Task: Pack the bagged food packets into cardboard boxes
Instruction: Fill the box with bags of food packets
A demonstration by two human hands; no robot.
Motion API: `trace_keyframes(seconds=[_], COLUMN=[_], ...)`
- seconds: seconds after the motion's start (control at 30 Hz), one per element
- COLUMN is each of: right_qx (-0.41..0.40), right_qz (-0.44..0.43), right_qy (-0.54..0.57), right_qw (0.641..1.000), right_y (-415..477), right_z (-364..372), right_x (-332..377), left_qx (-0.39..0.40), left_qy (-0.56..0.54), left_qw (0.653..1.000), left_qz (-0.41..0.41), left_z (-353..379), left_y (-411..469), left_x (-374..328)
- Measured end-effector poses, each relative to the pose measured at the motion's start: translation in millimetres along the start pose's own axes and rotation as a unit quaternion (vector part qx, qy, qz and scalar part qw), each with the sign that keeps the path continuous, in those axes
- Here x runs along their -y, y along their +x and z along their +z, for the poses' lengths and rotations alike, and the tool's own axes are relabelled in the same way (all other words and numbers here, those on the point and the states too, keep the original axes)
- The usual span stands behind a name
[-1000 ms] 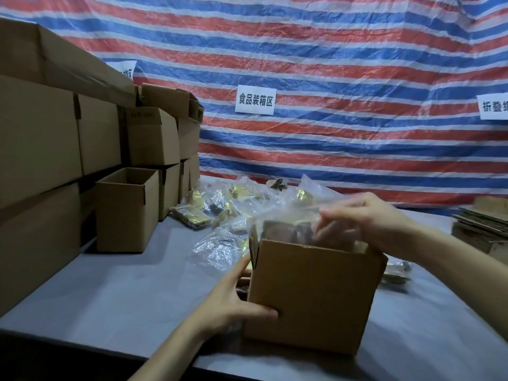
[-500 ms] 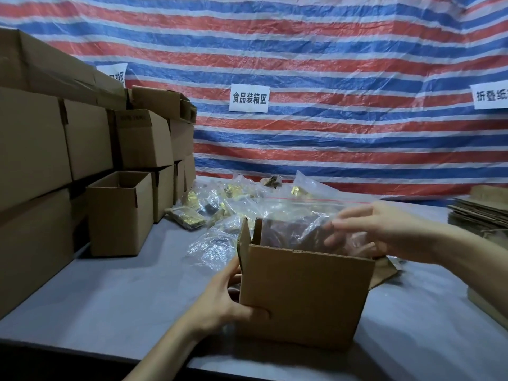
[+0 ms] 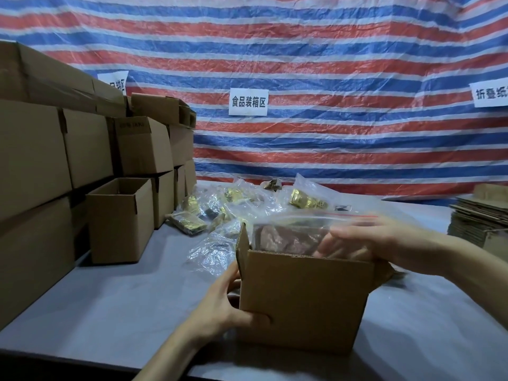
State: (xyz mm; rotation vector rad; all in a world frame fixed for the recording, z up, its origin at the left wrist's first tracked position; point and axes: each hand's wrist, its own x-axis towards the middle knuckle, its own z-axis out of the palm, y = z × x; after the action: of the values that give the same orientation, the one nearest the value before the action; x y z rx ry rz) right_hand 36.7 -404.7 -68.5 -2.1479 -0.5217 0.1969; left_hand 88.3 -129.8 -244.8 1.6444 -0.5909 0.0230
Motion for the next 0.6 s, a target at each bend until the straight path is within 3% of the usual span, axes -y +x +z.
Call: trace_keyframes(seconds=[0.2,0.37,0.43,0.53,0.6], right_qx=[-0.032,-0.151,-0.202,-0.28,-0.283], right_qz=[0.123,0.167,0.14,0.058,-0.019], right_qy=[0.082,-0.134,-0.224,-0.405,-0.435], right_qw=[0.988,0.965,0.943,0.868,0.854], right_y=[3.6,17.9,20.3,18.7,16.8], right_z=[-6.0,7.0,8.3,16.7,23.5], right_x=[-9.7,-21.0,-17.4,-6.9,0.4], left_qx=[0.001,-0.001,-0.002,-0.004,-0.007], left_qy=[0.003,0.005,0.005,0.013,0.018], left_qw=[1.0,1.0,1.0,1.0,1.0], left_qz=[0.007,0.004,0.005,0.006,0.005], left_z=[-0.8,-0.2,-0.2,-0.6,-1.0], left_y=[0.5,0.7,0.4,-0.7,-0.9], left_x=[0.9,2.9,2.9,0.8,0.1])
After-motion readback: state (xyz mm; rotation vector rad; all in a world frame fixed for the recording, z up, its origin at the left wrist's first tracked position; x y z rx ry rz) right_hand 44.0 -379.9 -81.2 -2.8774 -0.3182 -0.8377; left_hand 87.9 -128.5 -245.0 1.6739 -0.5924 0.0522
